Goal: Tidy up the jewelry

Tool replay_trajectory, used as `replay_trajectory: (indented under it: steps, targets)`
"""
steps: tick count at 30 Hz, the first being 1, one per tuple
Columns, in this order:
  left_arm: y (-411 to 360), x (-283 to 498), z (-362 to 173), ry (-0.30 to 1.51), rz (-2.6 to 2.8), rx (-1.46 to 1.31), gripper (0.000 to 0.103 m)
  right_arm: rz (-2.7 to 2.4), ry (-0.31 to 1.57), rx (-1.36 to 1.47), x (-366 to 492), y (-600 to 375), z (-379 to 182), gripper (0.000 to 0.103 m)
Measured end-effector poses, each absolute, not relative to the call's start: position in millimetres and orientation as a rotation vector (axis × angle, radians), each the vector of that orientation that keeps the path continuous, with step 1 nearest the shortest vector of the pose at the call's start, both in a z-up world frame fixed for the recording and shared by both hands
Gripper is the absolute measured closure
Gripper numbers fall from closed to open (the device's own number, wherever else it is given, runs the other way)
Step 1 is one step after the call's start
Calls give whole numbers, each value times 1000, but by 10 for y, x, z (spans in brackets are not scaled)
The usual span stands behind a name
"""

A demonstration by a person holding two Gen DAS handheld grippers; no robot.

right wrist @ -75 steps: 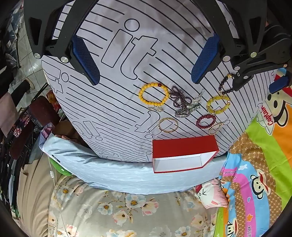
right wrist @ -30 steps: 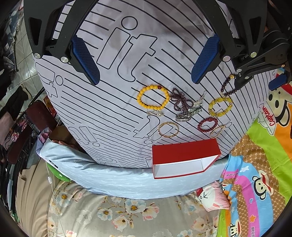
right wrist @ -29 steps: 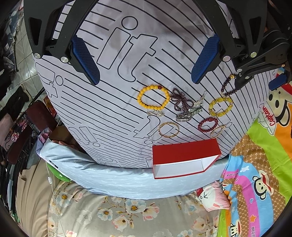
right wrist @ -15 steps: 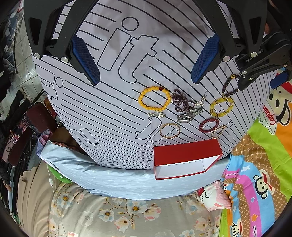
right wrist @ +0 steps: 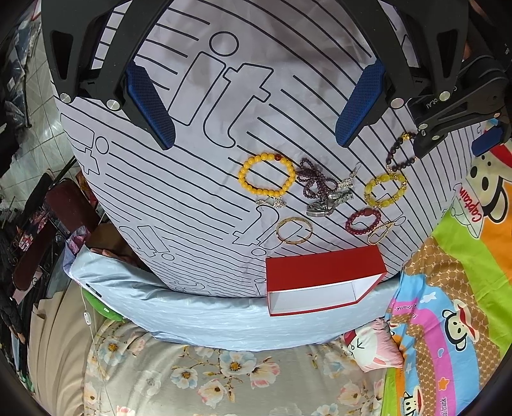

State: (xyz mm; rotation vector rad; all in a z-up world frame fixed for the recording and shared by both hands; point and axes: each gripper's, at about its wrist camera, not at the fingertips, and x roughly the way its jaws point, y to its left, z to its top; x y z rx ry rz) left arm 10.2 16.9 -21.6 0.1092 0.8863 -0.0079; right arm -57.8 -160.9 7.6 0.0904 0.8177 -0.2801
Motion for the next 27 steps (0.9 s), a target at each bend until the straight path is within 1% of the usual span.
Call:
replay_trajectory:
  steps: [27]
  targets:
    - [159, 149, -243, 894, -6, 110, 7, -269, 823, 83, -516, -1582, 61, 7]
